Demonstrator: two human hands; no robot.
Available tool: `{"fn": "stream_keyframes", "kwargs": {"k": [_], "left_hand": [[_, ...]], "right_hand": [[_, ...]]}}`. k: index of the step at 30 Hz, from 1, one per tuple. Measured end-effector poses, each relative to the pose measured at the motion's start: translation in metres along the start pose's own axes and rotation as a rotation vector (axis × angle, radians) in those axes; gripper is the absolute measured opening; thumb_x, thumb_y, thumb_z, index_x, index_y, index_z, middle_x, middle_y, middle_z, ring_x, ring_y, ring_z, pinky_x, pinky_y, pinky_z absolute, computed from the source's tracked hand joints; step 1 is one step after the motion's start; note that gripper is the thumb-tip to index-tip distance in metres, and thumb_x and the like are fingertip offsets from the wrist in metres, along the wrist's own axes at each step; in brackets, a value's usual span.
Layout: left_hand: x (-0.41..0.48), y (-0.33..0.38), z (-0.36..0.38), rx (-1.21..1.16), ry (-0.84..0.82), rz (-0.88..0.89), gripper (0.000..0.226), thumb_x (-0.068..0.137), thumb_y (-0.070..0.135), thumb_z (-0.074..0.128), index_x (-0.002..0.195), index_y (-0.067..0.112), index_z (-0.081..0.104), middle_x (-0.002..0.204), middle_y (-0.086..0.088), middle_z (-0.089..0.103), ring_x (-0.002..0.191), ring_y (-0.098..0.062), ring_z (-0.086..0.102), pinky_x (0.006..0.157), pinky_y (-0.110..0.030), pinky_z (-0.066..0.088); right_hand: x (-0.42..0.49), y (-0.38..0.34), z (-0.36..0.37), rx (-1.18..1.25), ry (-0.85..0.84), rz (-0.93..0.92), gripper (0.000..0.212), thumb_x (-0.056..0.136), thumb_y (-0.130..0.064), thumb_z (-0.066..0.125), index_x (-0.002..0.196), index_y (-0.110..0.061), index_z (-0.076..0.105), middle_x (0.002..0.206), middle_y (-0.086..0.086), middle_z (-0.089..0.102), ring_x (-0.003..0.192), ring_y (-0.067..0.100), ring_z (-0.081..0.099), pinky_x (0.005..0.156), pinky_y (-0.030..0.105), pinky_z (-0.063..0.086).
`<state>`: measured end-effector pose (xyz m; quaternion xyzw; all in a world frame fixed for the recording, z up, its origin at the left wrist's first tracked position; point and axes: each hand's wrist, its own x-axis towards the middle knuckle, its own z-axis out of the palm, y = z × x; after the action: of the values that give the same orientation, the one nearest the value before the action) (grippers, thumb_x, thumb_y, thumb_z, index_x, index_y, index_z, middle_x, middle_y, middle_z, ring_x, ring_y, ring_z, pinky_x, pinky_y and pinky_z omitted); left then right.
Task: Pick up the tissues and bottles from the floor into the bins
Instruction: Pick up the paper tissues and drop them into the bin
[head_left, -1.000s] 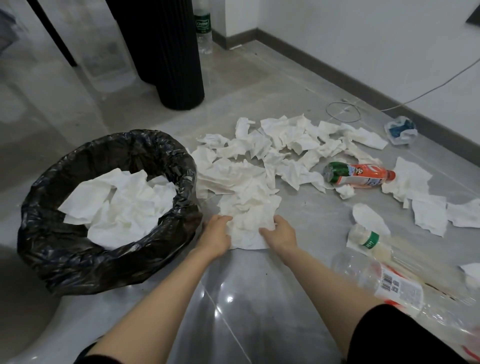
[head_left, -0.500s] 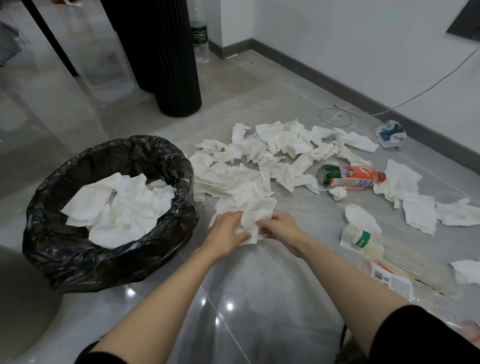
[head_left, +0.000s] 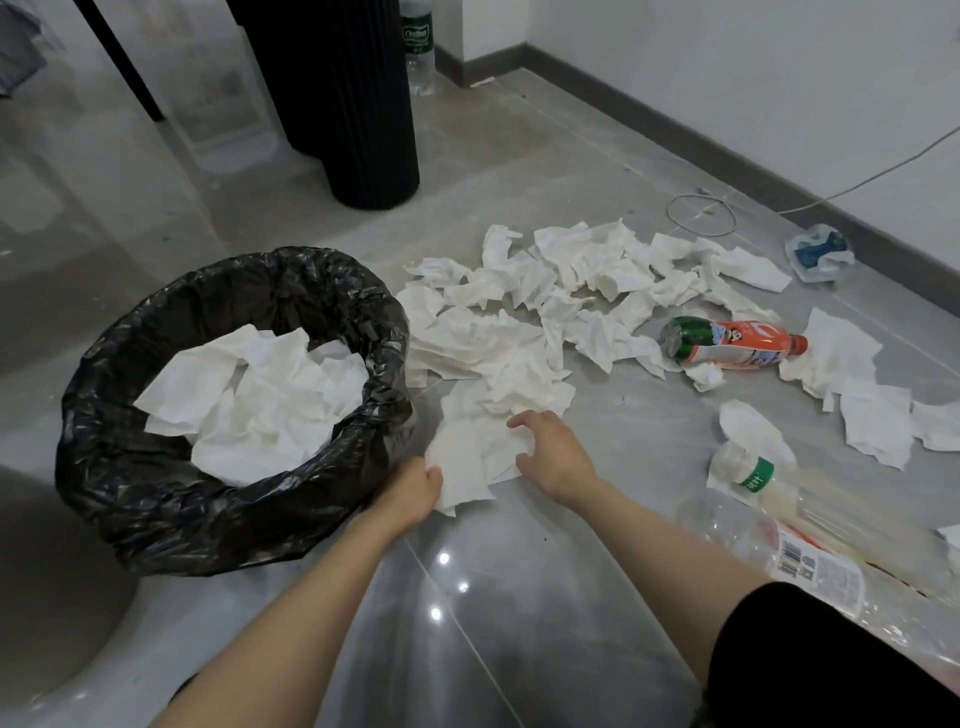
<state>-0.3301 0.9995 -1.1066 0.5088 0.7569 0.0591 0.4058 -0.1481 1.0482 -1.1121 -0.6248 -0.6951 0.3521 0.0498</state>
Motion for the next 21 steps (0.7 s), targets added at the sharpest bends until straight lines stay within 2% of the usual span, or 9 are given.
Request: {"fn": "stream_keyframes", "kwargs": {"k": [3, 6, 8, 10, 12, 15, 18, 19, 21], "left_hand": [[0.0, -0.01, -0.001, 0.061, -0.015, -0.056, 0.018, 0.093, 0.017, 0.046, 0.085, 0.002, 0.051, 0.084, -0.01, 0.048, 0.082, -0.021, 0.048, 0.067, -0.023, 0.031], [0.002, -0.015, -0.001, 0.099, -0.041, -0.079, 0.029, 0.091, 0.017, 0.048, 0.106, -0.006, 0.057, 0.103, -0.019, 0.057, 0.098, -0.029, 0.055, 0.08, -0.03, 0.041], [0.003, -0.017, -0.001, 0.14, -0.032, -0.079, 0.034, 0.09, 0.017, 0.049, 0.11, -0.01, 0.057, 0.115, -0.025, 0.058, 0.107, -0.034, 0.056, 0.088, -0.034, 0.044], [0.002, -0.017, 0.0, 0.195, -0.036, -0.066, 0.034, 0.091, 0.017, 0.048, 0.109, -0.01, 0.057, 0.115, -0.025, 0.059, 0.107, -0.034, 0.057, 0.086, -0.034, 0.046], [0.002, -0.015, 0.002, 0.24, -0.039, -0.058, 0.031, 0.092, 0.017, 0.047, 0.107, -0.007, 0.059, 0.112, -0.023, 0.061, 0.104, -0.033, 0.059, 0.078, -0.032, 0.046], [0.001, -0.012, 0.004, 0.266, -0.042, -0.057, 0.031, 0.092, 0.02, 0.046, 0.107, -0.003, 0.06, 0.109, -0.019, 0.063, 0.101, -0.032, 0.061, 0.07, -0.026, 0.04], [-0.002, -0.007, 0.004, 0.25, -0.051, -0.057, 0.03, 0.091, 0.023, 0.048, 0.105, -0.001, 0.062, 0.105, -0.016, 0.064, 0.095, -0.029, 0.062, 0.066, -0.023, 0.038], [-0.003, -0.006, 0.004, 0.252, -0.054, -0.056, 0.03, 0.091, 0.023, 0.049, 0.104, -0.001, 0.062, 0.104, -0.016, 0.065, 0.094, -0.029, 0.062, 0.066, -0.023, 0.039], [-0.005, -0.004, 0.005, 0.256, -0.064, -0.055, 0.029, 0.09, 0.022, 0.05, 0.104, -0.001, 0.062, 0.102, -0.016, 0.065, 0.095, -0.029, 0.063, 0.066, -0.023, 0.041]], "right_hand": [[0.004, -0.005, 0.01, -0.204, -0.141, -0.033, 0.056, 0.086, -0.014, 0.052, 0.139, -0.027, 0.036, 0.13, 0.003, 0.047, 0.122, 0.026, 0.043, 0.093, 0.037, 0.044], [0.005, -0.009, 0.016, -0.412, -0.184, -0.062, 0.056, 0.088, -0.019, 0.055, 0.14, -0.025, 0.035, 0.131, 0.004, 0.046, 0.122, 0.026, 0.043, 0.089, 0.036, 0.042], [0.005, -0.01, 0.018, -0.468, -0.162, -0.058, 0.049, 0.089, -0.018, 0.055, 0.135, -0.021, 0.04, 0.127, 0.006, 0.051, 0.118, 0.026, 0.047, 0.083, 0.032, 0.04], [0.004, -0.01, 0.019, -0.485, -0.125, -0.024, 0.036, 0.089, -0.015, 0.054, 0.124, -0.017, 0.05, 0.121, 0.007, 0.056, 0.113, 0.025, 0.052, 0.08, 0.029, 0.04], [0.003, -0.01, 0.018, -0.529, -0.089, 0.029, 0.027, 0.088, -0.012, 0.052, 0.115, -0.013, 0.058, 0.12, 0.007, 0.058, 0.112, 0.025, 0.055, 0.084, 0.032, 0.045], [-0.003, -0.01, 0.01, -0.616, -0.043, 0.098, 0.032, 0.089, -0.009, 0.05, 0.12, -0.01, 0.053, 0.123, 0.007, 0.054, 0.116, 0.026, 0.051, 0.088, 0.034, 0.046], [-0.005, -0.005, 0.009, -0.475, -0.024, 0.049, 0.038, 0.088, -0.012, 0.048, 0.125, -0.013, 0.045, 0.126, 0.006, 0.048, 0.119, 0.028, 0.044, 0.086, 0.033, 0.042], [-0.007, -0.005, 0.012, -0.339, -0.071, 0.026, 0.041, 0.088, -0.016, 0.051, 0.128, -0.015, 0.043, 0.129, 0.006, 0.044, 0.12, 0.029, 0.041, 0.089, 0.034, 0.041], [-0.008, -0.007, 0.02, -0.162, -0.209, -0.007, 0.062, 0.083, -0.029, 0.062, 0.138, -0.022, 0.034, 0.14, 0.005, 0.03, 0.126, 0.033, 0.031, 0.098, 0.037, 0.039]]}}
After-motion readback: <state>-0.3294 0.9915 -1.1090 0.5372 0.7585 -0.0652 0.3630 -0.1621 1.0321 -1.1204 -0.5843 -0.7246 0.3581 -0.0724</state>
